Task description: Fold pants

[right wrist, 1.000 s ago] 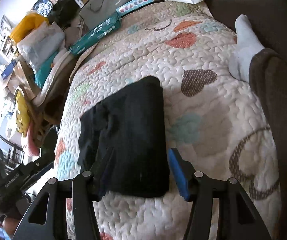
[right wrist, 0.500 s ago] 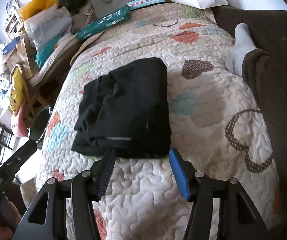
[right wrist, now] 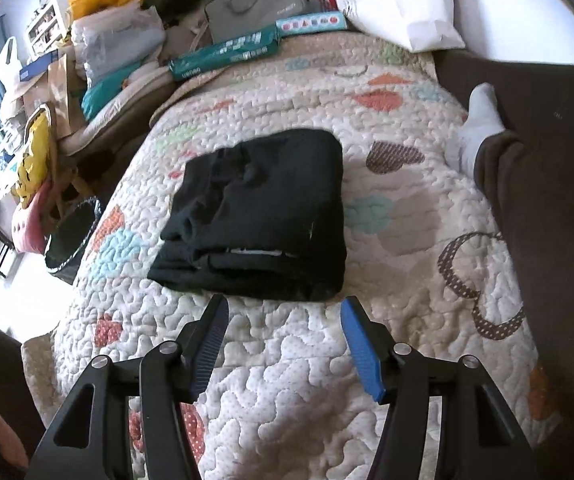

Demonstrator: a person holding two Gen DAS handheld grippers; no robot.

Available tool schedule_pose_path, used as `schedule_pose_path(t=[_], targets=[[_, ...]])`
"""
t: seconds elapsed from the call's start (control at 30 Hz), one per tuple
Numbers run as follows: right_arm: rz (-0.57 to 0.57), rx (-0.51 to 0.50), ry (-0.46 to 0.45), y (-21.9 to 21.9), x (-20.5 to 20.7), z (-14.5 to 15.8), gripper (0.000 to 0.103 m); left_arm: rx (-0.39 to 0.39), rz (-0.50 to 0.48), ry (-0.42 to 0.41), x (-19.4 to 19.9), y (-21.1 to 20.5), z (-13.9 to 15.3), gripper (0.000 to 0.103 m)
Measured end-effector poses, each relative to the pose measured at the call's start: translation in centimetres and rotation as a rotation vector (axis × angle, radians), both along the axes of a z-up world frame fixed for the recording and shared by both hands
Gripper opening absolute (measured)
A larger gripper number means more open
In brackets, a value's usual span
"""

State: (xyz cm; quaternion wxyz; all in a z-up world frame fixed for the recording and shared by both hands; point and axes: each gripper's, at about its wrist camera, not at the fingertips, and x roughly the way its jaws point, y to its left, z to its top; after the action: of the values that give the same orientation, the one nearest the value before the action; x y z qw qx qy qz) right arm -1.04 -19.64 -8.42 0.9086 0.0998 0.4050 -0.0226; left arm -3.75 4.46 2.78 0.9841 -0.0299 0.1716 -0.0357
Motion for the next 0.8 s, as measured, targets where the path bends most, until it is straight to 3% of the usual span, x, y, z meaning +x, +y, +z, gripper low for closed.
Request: schedule_pose_path(t=[0.1,0.17,0.43,0.5,0.63,0.7,0.8], targets=[[-0.009,-0.026,-0.043,0.2,-0.7,0.8,0.064,0.064,0.032,-0.063,-0.9,-0.6,1.8,0.103],[-0.007,-0.032,-0.056,0.4,-1.1,1.1,0.065,0.113,0.055,-0.053,-1.0,-1.3,2.4,0.103],[-0.003,-0.017,-0.042,0.5,-1.3,0.8,0.066,0.160,-0.018,0.159,0.8,-2.9,0.0,0.103],[-0.014,-0.004,-0.046,0.0,-1.3,1.0,0.066,0.137,-0.049,0.232,1.8,-3.0,-1.0,0.103],[-0.012,0.078,-0.023,-1.4,0.0,1.9,0.067,0.007,-0.157,0.480,6.6,-3.3,-4.1,0.103],[0.016,0.091,0.014,-2.1,1.6,2.7,0.067,-0.046,-0.189,0.565,9.4,-3.5,-5.9,0.103],[0.058,0.083,0.088,-3.3,5.2,3.2,0.070,-0.063,-0.196,0.631,13.0,-4.1,-8.1,0.103]])
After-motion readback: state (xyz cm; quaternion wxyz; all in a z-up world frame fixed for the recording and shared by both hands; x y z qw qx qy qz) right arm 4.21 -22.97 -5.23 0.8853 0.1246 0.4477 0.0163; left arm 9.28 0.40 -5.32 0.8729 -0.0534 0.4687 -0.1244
